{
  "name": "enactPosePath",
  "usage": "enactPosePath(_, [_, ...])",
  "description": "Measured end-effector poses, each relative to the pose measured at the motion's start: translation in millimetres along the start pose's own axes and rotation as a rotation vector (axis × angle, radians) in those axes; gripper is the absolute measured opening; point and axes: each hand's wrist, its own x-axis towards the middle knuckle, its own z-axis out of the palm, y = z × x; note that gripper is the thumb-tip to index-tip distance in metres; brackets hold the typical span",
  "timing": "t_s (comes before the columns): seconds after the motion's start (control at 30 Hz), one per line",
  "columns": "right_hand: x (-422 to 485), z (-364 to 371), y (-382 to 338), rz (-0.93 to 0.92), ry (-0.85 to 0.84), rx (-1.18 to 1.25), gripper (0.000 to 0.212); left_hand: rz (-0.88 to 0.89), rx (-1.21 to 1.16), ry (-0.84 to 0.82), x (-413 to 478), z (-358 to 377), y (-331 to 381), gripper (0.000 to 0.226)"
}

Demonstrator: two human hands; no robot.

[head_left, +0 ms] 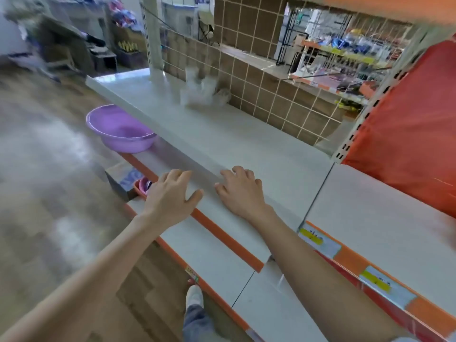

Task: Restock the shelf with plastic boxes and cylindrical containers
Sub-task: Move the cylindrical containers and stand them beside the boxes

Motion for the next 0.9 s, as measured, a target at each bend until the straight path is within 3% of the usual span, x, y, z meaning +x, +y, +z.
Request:
enactPosePath(0.47, [172.2,-2.0,-18.6,-0.095,-0.031,0.018,0.041,-0.083,0.001,0.020,152.4,-7.3,-46.5,0.055])
enactPosePath(0.9, [236.6,-0.7,-1.3,-0.063,-0.053,-0.019,0.043,-0.061,-0.007,0.025,227.0,5.1,-52.4,0.055])
